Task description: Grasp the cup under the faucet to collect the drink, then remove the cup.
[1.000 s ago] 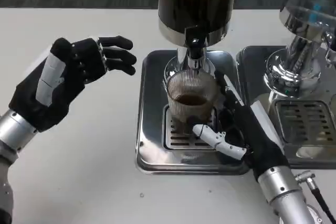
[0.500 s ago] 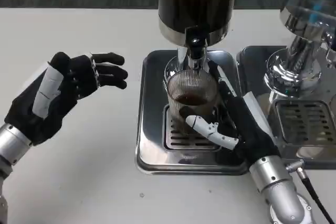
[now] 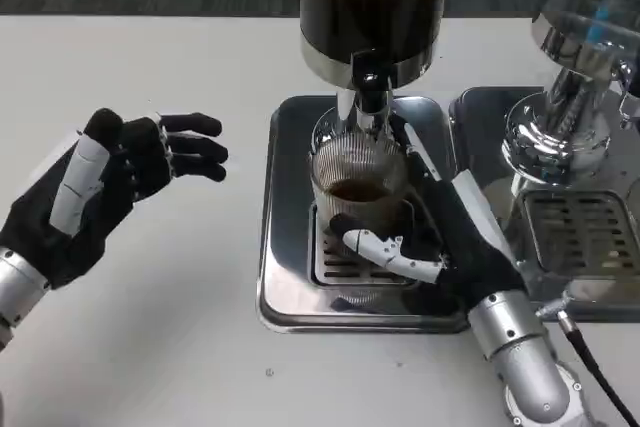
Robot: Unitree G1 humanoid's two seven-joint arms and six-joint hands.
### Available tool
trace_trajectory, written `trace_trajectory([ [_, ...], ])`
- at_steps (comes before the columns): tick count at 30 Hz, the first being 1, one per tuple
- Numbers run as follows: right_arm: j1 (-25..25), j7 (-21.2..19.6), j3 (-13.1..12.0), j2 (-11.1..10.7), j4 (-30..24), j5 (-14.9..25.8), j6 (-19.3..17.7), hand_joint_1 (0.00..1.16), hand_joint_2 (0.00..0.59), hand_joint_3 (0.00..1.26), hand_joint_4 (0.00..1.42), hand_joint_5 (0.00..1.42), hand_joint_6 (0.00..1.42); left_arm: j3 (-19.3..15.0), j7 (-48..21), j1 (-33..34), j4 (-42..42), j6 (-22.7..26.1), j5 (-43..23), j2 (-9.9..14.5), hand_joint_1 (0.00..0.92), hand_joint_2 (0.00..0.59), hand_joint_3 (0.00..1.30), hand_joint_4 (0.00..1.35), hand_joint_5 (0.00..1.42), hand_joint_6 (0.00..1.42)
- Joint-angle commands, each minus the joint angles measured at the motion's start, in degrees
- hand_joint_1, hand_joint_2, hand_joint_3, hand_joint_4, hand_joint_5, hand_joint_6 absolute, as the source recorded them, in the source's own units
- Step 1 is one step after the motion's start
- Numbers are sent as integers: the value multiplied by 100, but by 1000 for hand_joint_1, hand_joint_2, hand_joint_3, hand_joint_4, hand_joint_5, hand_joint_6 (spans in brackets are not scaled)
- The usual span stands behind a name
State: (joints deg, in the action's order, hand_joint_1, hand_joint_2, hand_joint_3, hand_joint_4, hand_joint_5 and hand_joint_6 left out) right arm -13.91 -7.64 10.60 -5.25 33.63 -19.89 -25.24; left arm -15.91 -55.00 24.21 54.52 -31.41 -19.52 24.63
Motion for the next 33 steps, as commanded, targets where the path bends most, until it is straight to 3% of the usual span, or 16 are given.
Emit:
trace_trajectory([
  [1,-94,-115,48,-14,47,-106,132,720,201,0,8,93,120,-9,65,-104,90,-72,91,59,0,100,468,481,501,295],
  [6,-105,-246,77,21,72,-192,252,734,194,3,82,168,192,-8,86,-120,117,-82,96,61,0,102,469,486,502,295],
  [16,-41,-663,168,77,38,-389,397,728,191,181,266,337,418,-9,129,-173,117,-88,100,88,0,97,469,487,503,300],
  [33,25,-1456,255,216,289,-556,168,741,195,363,463,560,762,-13,175,-295,79,-112,100,112,0,101,469,503,517,330],
])
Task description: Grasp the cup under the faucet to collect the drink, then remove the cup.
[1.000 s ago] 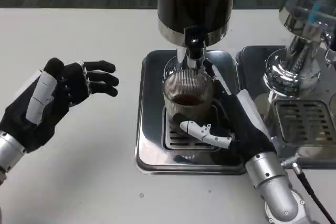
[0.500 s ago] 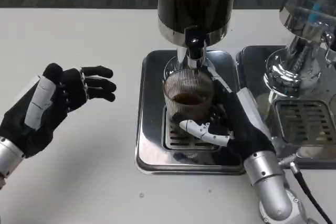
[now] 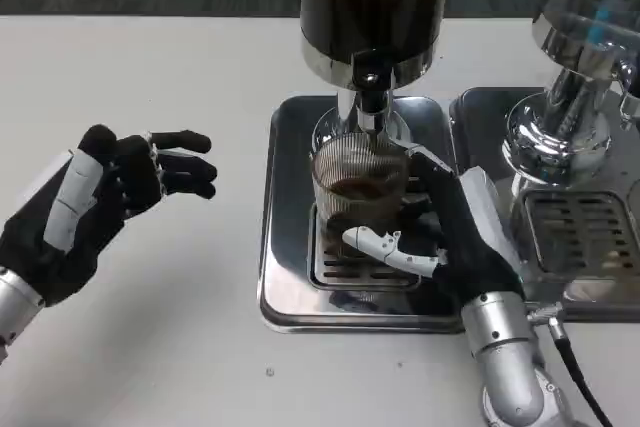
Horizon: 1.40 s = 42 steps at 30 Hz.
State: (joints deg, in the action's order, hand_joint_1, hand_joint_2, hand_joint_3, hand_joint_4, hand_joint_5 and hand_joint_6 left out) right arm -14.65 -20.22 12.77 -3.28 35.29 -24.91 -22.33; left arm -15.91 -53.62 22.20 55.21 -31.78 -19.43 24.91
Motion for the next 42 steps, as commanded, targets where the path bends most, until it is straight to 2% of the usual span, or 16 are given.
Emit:
trace_trajectory([
  [1,100,-249,41,24,135,-73,-148,737,200,371,480,567,774,-12,36,-95,7,-76,93,85,0,101,469,503,518,331],
  [15,187,-1019,49,87,275,-216,-583,730,205,479,588,716,990,7,38,-123,-5,-66,107,89,0,99,469,503,520,339],
  [28,270,-1465,27,91,272,-306,-913,721,221,559,679,814,1114,20,57,-102,29,-59,145,85,0,96,469,503,520,343],
  [42,686,-1668,-89,-42,-461,-422,-1051,727,213,600,707,855,1168,16,56,-12,127,-56,242,13,0,97,456,509,520,357],
])
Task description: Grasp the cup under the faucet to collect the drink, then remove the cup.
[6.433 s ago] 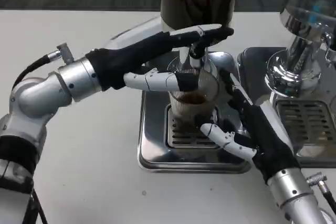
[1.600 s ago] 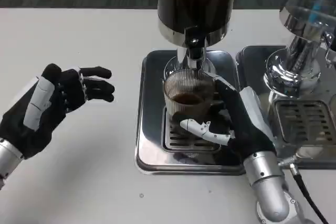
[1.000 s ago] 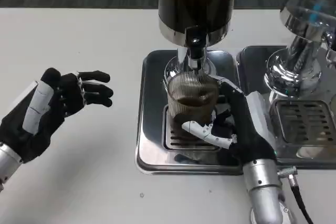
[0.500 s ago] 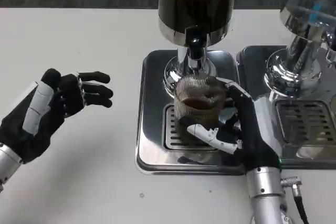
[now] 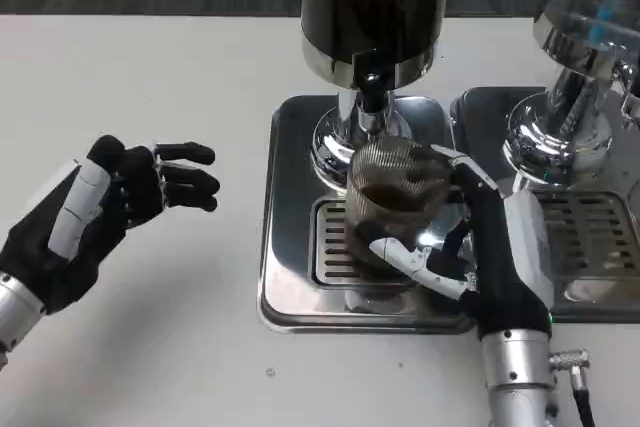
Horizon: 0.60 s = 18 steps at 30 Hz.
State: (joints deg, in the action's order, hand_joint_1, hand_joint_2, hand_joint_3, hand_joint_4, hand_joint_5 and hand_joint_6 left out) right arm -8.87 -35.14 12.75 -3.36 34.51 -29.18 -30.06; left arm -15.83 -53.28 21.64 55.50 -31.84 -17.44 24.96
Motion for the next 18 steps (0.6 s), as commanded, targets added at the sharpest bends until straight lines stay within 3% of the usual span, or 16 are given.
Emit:
trace_trajectory([
  [1,134,-172,-97,-33,-421,5,-279,727,213,600,708,855,1169,13,24,58,115,-51,48,1,0,97,456,509,520,357],
  [8,406,-122,-152,-98,-873,-80,-211,747,209,616,723,873,1189,51,23,134,203,-90,85,-32,0,97,456,509,520,358],
  [18,1003,298,-292,-301,-1752,20,-54,754,200,632,743,894,1211,188,11,116,154,-369,166,-82,0,93,445,478,498,359],
])
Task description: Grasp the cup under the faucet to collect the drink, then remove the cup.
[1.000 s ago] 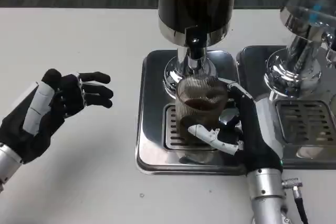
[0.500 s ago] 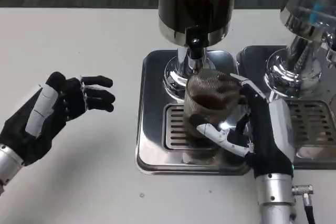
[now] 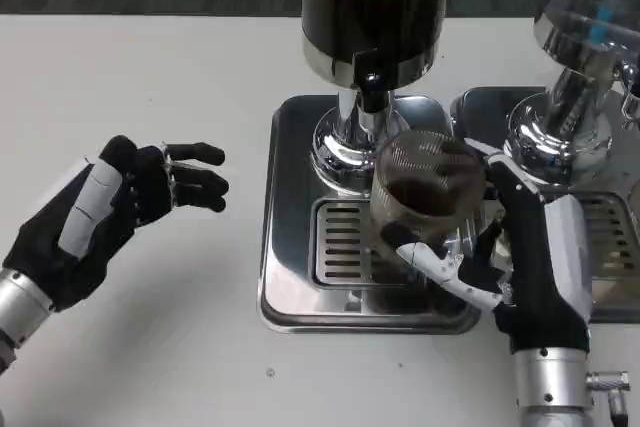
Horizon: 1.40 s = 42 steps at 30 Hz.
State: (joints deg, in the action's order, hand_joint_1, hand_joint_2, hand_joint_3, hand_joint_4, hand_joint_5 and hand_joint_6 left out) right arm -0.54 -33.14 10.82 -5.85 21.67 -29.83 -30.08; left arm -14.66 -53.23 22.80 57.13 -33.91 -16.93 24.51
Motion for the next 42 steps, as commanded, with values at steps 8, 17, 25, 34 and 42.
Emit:
trace_trajectory([
  [8,641,492,-270,-155,-1120,161,104,759,193,645,753,922,1230,253,-24,-84,-309,-671,296,-69,0,76,380,367,389,298],
  [17,1056,870,-453,-208,-1714,236,211,764,191,656,770,940,1245,582,214,-348,-1067,-1683,732,89,0,63,214,93,109,156],
  [25,1263,1090,-559,-231,-2098,283,242,765,190,669,773,950,1248,848,706,-644,-1690,-2471,1289,424,0,57,106,0,0,66],
  [34,1509,1264,-624,-223,-2548,313,218,765,190,677,781,962,1248,1038,1154,-930,-2144,-2947,1631,852,0,56,66,0,0,30],
  [42,1780,1424,-646,-209,-2863,359,181,765,190,685,791,970,1263,1278,1248,-1160,-2445,-3227,1661,1193,0,56,64,0,0,22],
])
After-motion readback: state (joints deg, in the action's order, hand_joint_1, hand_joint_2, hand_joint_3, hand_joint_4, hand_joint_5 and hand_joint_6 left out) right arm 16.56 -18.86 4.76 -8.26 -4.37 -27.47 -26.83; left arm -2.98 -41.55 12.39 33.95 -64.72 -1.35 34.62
